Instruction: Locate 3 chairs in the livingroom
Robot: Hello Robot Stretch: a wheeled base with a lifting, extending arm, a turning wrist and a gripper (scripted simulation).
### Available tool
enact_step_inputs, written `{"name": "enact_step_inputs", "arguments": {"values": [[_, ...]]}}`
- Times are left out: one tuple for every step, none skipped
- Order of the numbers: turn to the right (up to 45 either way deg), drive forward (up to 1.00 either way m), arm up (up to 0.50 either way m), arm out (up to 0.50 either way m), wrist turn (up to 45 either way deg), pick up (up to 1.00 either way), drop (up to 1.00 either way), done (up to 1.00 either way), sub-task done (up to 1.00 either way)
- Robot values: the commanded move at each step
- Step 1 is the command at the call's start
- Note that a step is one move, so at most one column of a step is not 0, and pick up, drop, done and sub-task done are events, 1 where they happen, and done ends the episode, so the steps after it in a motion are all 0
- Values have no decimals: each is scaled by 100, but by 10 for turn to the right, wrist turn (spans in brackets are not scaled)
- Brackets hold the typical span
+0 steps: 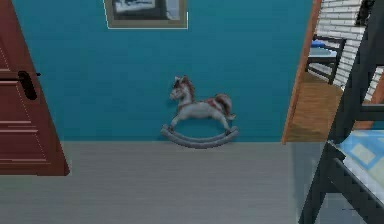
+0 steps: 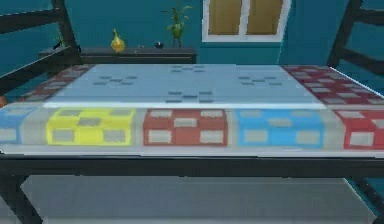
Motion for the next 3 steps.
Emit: {"name": "enact_step_inputs", "arguments": {"values": [[0, 5, 0, 0, 0, 0, 0, 0, 0], [-450, 0, 0, 0, 0, 0, 0, 0, 0], [-300, 0, 0, 0, 0, 0, 0, 0, 0]]}}
